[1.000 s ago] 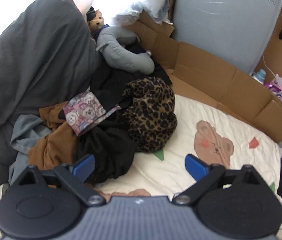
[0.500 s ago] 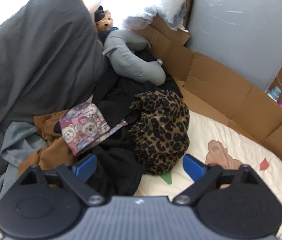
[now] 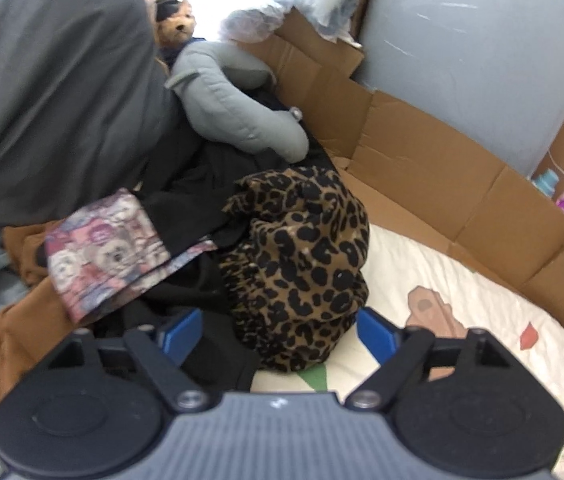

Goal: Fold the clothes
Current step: 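Move the left gripper toward the leopard-print garment and close on it, then pull the leopard-print garment out of the pile with the left gripper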

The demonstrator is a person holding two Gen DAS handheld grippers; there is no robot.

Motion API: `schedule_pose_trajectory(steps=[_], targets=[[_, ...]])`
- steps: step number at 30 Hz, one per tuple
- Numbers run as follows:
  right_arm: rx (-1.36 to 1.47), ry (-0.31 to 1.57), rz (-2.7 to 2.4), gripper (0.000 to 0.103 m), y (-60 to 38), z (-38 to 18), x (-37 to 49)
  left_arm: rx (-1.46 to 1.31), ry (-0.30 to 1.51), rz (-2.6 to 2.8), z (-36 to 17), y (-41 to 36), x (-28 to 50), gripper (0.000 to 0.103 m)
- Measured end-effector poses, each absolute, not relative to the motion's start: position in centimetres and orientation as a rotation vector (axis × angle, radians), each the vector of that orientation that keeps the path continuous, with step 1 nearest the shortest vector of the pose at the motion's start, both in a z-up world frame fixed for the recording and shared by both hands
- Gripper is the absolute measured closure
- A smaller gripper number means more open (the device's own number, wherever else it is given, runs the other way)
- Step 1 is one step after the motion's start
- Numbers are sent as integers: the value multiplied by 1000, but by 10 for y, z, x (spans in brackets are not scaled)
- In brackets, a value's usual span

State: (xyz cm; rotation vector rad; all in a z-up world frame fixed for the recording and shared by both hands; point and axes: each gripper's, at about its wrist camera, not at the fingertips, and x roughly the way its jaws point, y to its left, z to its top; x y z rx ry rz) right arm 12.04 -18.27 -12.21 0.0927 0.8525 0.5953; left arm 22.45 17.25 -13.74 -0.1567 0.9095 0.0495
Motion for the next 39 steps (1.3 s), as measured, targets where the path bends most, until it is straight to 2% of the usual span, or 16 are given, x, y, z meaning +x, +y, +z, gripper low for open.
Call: schedule_pose_trajectory(steps=[9, 14, 20, 22, 25, 28, 39], targets=[[152, 886, 575, 0, -184, -164, 124, -191, 919, 40, -192, 169, 261, 20], [167, 897, 584, 0, -185, -175, 121, -224, 938, 68, -218, 171, 279, 33], [171, 901, 600, 1, -186, -180, 113, -263, 960, 101, -248, 173, 301, 56], [173, 903, 601, 1, -187, -181, 111, -270, 965, 106, -250, 172, 303, 85], [179, 906, 606, 1, -188, -183, 109, -266, 959, 112, -249, 169, 304, 97], [210, 915, 615, 1, -191, -183, 111, -236, 945, 108, -244, 166, 300, 101], [209, 929, 609, 1, -190, -190, 111, -238, 940, 53, -232, 175, 285, 103]])
